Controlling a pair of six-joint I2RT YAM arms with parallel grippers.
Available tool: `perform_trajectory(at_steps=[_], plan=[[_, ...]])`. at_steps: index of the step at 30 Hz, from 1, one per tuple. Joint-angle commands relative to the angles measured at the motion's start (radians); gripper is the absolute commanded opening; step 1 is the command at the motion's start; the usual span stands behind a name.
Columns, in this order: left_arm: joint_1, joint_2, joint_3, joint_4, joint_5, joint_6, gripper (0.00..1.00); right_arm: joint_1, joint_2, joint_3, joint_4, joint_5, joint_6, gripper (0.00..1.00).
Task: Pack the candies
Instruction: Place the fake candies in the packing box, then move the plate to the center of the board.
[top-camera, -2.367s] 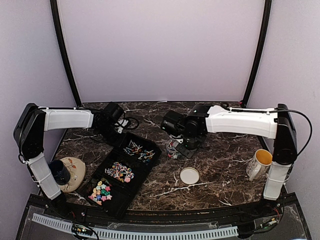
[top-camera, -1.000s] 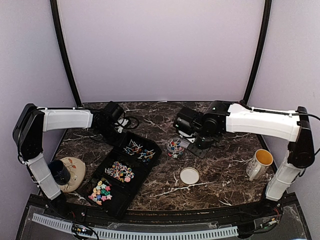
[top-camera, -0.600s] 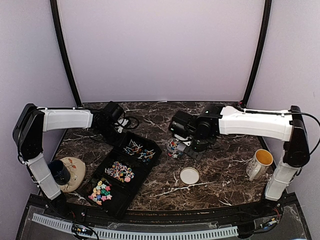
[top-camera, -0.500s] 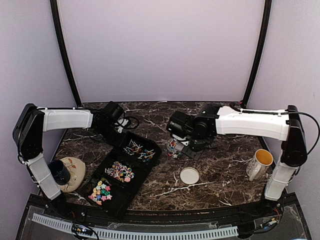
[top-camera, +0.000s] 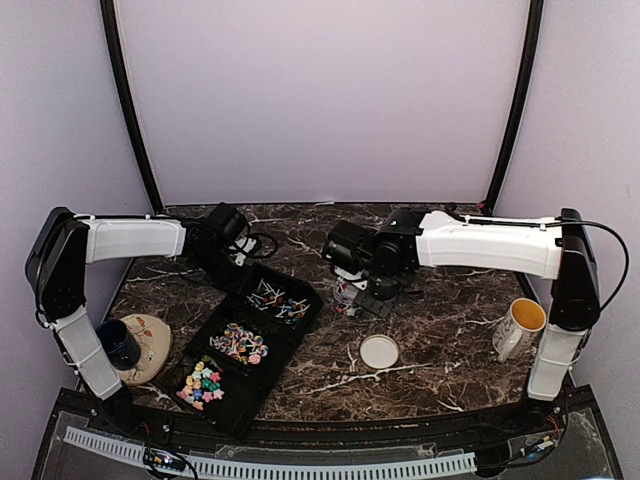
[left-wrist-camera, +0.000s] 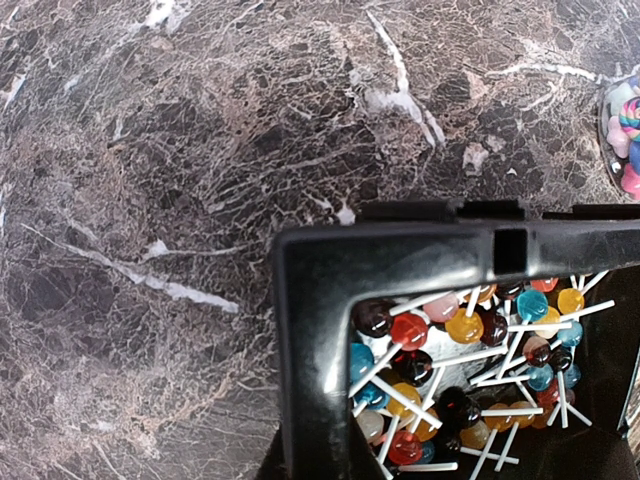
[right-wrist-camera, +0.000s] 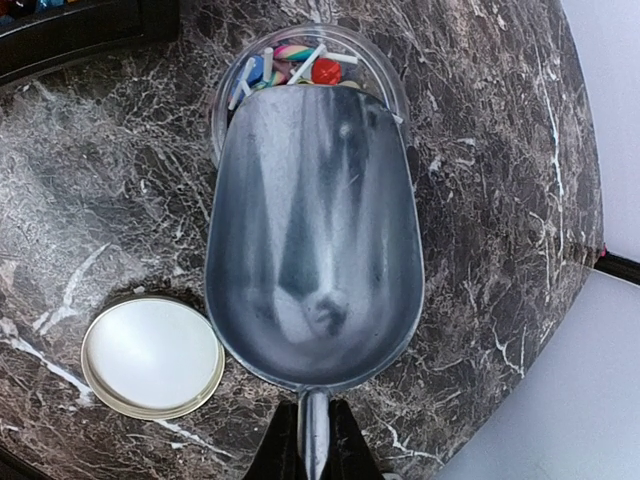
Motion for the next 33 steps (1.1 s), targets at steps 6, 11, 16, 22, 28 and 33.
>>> perform_trajectory(at_steps=[6, 11, 16, 22, 28, 33], plan=[[0.018, -0.027, 0.055, 0.001, -0.018, 0.012, 0.00, -0.032, -0.121, 0.013, 0.077, 0.097, 0.040, 0.00], [0.035, 0.017, 0.106, -0.023, -0.007, 0.016, 0.00, -0.064, -0.217, -0.122, 0.213, 0.115, 0.063, 0.00], [0.035, 0.114, 0.228, -0.077, -0.005, 0.042, 0.00, -0.089, -0.294, -0.259, 0.329, 0.098, 0.078, 0.00], [0.057, 0.266, 0.437, -0.119, 0.003, 0.093, 0.00, -0.100, -0.336, -0.400, 0.441, 0.098, 0.102, 0.00], [0.101, 0.420, 0.641, -0.144, 0.017, 0.161, 0.00, -0.123, -0.342, -0.472, 0.512, 0.113, 0.123, 0.00], [0.135, 0.510, 0.778, -0.158, 0.039, 0.191, 0.00, -0.149, -0.325, -0.494, 0.566, 0.116, 0.135, 0.00]])
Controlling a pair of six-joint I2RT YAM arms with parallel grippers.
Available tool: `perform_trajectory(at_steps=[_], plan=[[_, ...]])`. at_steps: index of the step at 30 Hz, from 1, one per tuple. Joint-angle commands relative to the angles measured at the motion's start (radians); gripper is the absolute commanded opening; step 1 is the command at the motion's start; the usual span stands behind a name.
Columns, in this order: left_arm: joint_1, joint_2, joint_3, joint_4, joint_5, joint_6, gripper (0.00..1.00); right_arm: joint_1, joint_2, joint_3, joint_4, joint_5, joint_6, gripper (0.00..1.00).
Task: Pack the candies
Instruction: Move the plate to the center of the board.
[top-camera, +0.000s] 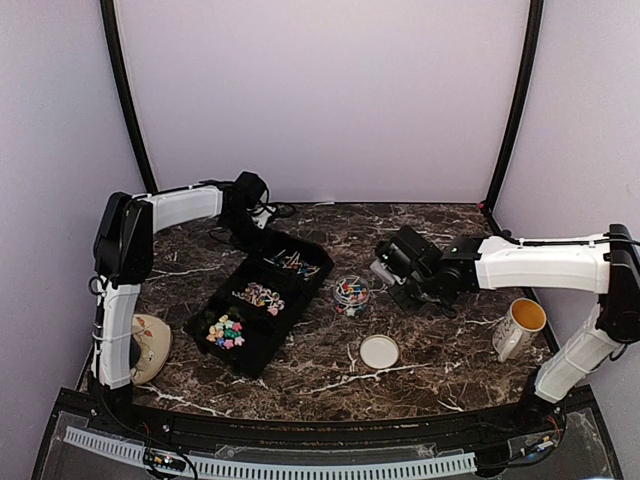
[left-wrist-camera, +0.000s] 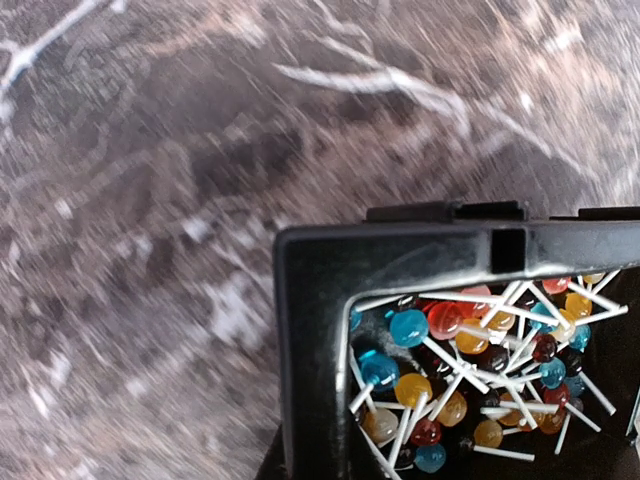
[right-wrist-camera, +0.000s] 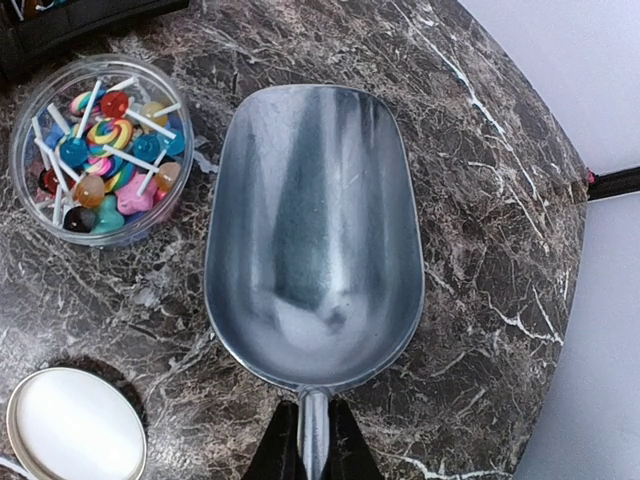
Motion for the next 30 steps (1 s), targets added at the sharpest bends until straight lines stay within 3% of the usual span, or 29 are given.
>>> perform_trajectory(at_steps=[1, 12, 21, 23, 25, 30], plan=[[0.035, 0.036, 0.136, 0.008, 0.004, 0.063, 0.01, -0.026, -0.012, -0.016, 0.101, 0.023, 0.031, 0.00], [0.077, 0.073, 0.224, 0.000, 0.030, 0.046, 0.28, -0.037, -0.012, -0.032, 0.105, 0.020, 0.048, 0.00], [0.086, -0.005, 0.287, -0.075, 0.020, -0.048, 0.67, -0.037, -0.030, -0.045, 0.091, 0.025, 0.064, 0.00], [0.085, -0.057, 0.244, -0.103, 0.013, -0.093, 0.73, -0.037, -0.034, -0.047, 0.091, 0.026, 0.065, 0.00], [0.083, -0.145, 0.130, -0.079, 0.012, -0.131, 0.87, -0.037, -0.037, -0.050, 0.093, 0.024, 0.066, 0.00], [0.063, -0.409, -0.208, 0.054, -0.041, -0.222, 0.92, -0.038, -0.034, -0.054, 0.104, 0.021, 0.057, 0.00]])
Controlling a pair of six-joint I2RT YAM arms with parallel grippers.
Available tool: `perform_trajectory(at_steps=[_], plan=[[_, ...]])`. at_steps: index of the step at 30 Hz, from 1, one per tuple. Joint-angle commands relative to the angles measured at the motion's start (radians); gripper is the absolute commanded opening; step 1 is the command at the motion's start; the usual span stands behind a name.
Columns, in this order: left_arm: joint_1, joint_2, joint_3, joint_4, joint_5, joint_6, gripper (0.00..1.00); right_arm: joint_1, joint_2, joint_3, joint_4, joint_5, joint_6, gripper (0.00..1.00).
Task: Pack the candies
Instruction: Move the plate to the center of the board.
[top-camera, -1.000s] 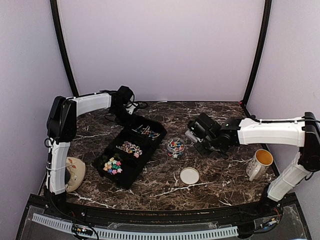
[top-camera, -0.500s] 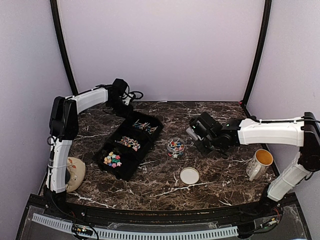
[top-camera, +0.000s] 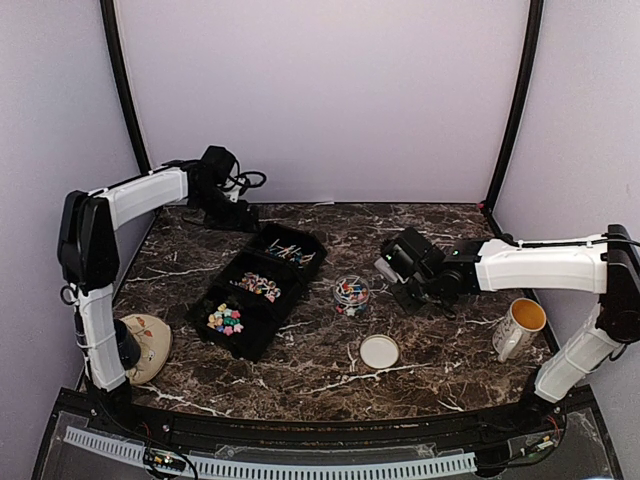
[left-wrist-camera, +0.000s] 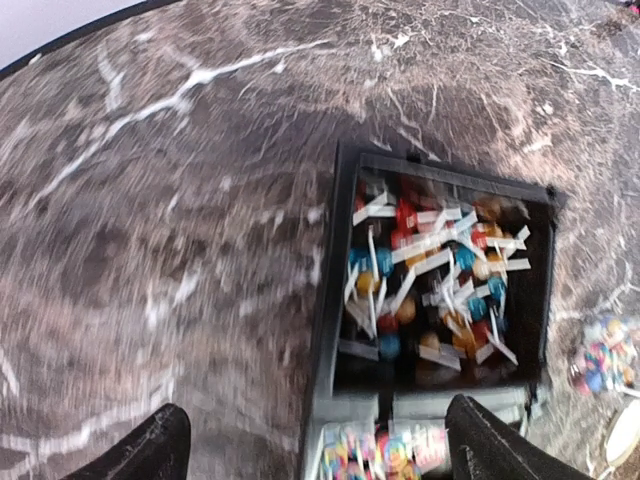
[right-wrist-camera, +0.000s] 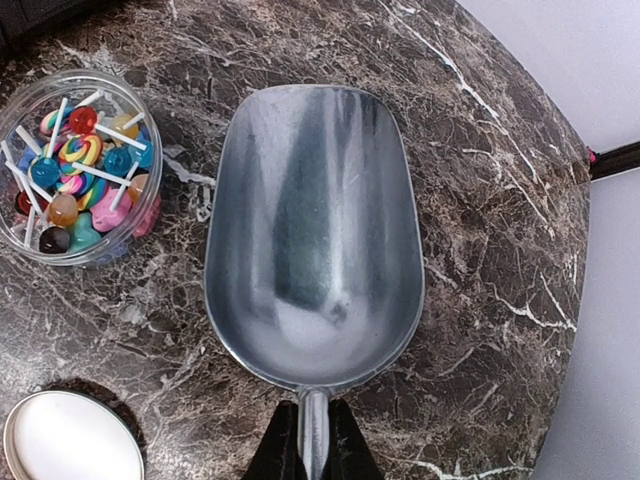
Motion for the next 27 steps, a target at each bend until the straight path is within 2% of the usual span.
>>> perform_trajectory(at_steps=[1, 2, 3, 10, 15, 21, 27], plan=[[-0.020, -0.286, -0.229, 0.072, -0.047, -0.122, 0.93, -0.010, -0.029, -0.008, 0.034, 0.017, 0.003, 0.00], [-0.029, -0.324, -0.272, 0.076, -0.056, -0.134, 0.98, -0.010, -0.025, -0.005, 0.033, 0.018, 0.000, 0.00], [-0.041, -0.355, -0.311, 0.082, -0.076, -0.141, 0.99, -0.010, -0.022, -0.001, 0.033, 0.018, -0.002, 0.00], [-0.126, -0.540, -0.569, 0.052, -0.189, -0.216, 0.99, -0.010, -0.031, 0.014, 0.026, 0.003, -0.011, 0.00], [-0.153, -0.658, -0.702, 0.044, -0.207, -0.275, 0.99, -0.010, -0.038, 0.015, 0.021, -0.001, -0.014, 0.00], [-0.165, -0.686, -0.785, 0.010, -0.278, -0.248, 0.99, -0.010, -0.020, 0.038, 0.018, -0.010, -0.025, 0.00], [-0.164, -0.628, -0.812, 0.014, -0.402, -0.204, 0.97, -0.010, -0.009, 0.048, 0.020, -0.016, -0.034, 0.00]])
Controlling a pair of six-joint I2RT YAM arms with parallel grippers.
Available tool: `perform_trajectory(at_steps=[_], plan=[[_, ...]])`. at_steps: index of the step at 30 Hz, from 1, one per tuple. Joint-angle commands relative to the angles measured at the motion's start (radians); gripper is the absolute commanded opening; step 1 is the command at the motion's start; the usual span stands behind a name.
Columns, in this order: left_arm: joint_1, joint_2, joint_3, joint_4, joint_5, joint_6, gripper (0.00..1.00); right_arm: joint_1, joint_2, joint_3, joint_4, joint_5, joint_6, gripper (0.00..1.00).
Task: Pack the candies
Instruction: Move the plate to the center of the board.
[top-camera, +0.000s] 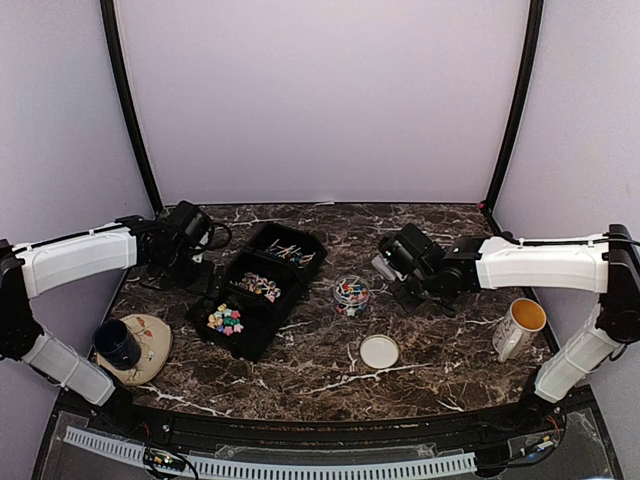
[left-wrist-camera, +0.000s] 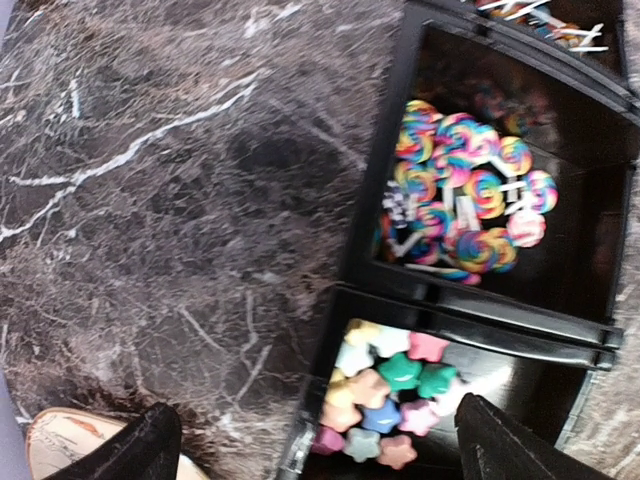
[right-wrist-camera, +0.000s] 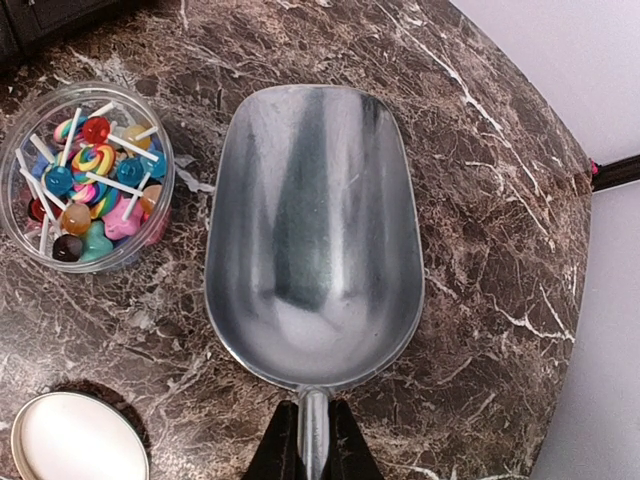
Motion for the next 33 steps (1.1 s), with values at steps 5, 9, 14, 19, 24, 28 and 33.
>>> perform_trajectory(at_steps=[5, 9, 14, 19, 24, 28, 33], plan=[[-0.004, 0.075, -0.007, -0.008, -0.146, 0.066, 0.91, -0.008, -0.026, 0.021, 0.019, 0.005, -0.015, 0.00], [0.011, 0.135, 0.010, 0.001, -0.184, 0.097, 0.84, -0.007, -0.048, 0.009, 0.023, 0.011, -0.020, 0.00], [0.071, 0.175, 0.048, 0.022, -0.236, 0.125, 0.77, -0.008, -0.069, -0.005, 0.029, 0.013, -0.026, 0.00], [0.147, 0.234, 0.132, 0.055, -0.234, 0.136, 0.77, -0.008, -0.073, -0.024, 0.046, 0.010, -0.031, 0.00], [0.191, 0.383, 0.290, 0.058, -0.252, 0.164, 0.79, -0.008, -0.069, -0.028, 0.045, 0.027, -0.042, 0.00], [0.243, 0.508, 0.428, 0.061, -0.191, 0.167, 0.80, -0.007, -0.087, -0.036, 0.048, 0.031, -0.038, 0.00], [0.298, 0.645, 0.601, 0.041, -0.182, 0.191, 0.80, -0.008, -0.112, -0.055, 0.043, 0.033, -0.027, 0.00]])
